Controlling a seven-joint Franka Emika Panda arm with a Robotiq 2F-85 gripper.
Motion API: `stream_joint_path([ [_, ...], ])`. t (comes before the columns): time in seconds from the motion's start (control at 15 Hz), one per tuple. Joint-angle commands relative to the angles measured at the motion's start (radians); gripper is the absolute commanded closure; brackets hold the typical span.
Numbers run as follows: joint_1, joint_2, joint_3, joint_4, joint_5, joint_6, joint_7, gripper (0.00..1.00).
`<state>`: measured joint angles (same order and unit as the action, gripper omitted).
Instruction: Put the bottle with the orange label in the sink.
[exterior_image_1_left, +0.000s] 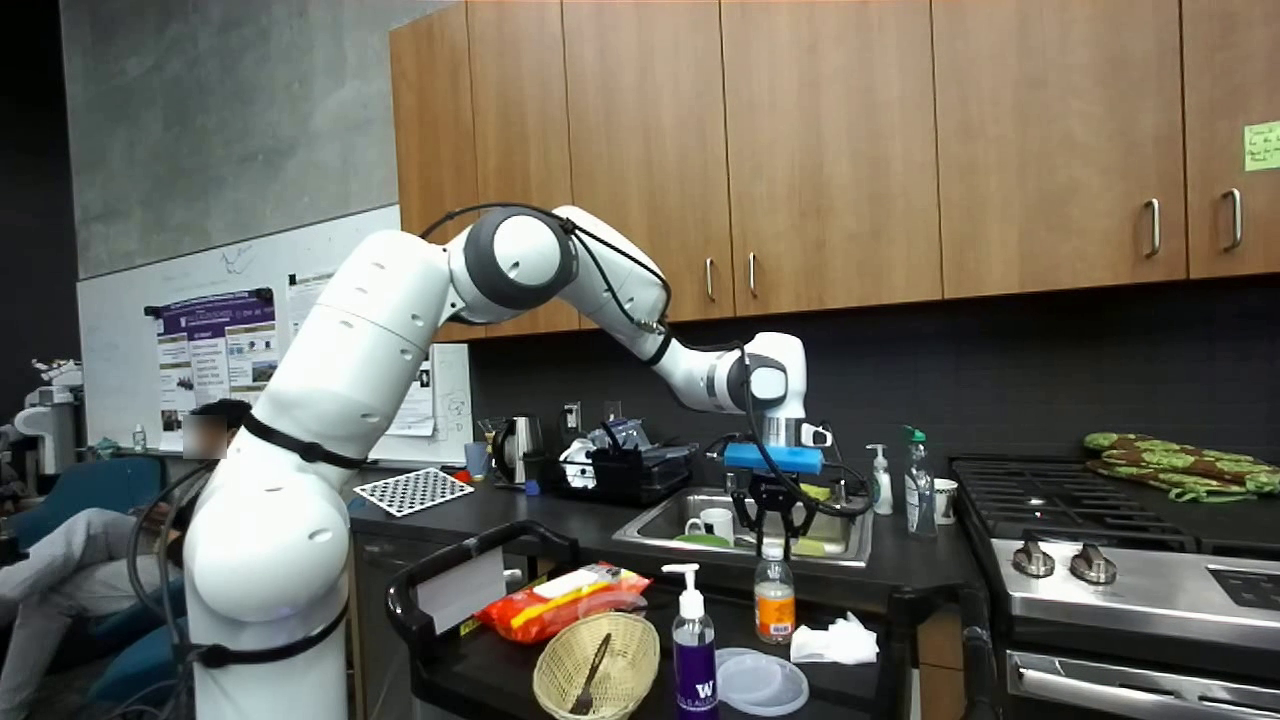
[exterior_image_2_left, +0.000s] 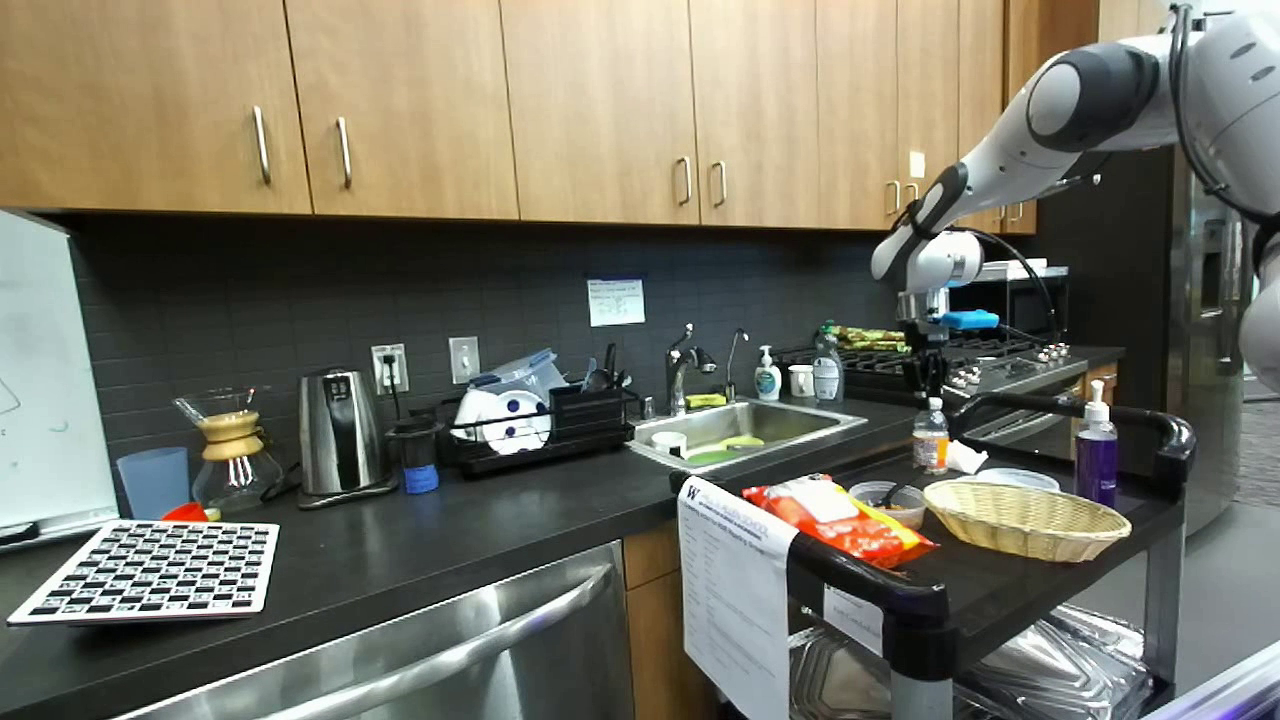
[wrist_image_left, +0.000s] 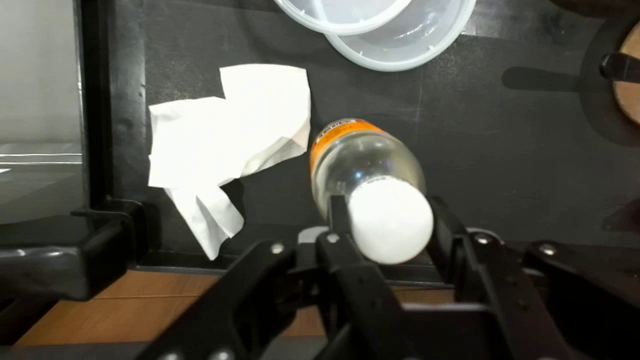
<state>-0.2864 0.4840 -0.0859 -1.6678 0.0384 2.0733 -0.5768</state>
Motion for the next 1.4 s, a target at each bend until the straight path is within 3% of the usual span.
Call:
stream_joint_path([
  [0.0, -0.01, 0.0, 0.007, 0.018, -0.003, -0.024, -0.003, 0.86],
  [0.6, 0.018, -0.102, -0.003, -0.048, -0.03, -0.081, 0.054, 0.86],
  [1.33, 0.103, -0.31, -0.002, -0.053, -0.136, -0.525, 0.105, 0.86],
])
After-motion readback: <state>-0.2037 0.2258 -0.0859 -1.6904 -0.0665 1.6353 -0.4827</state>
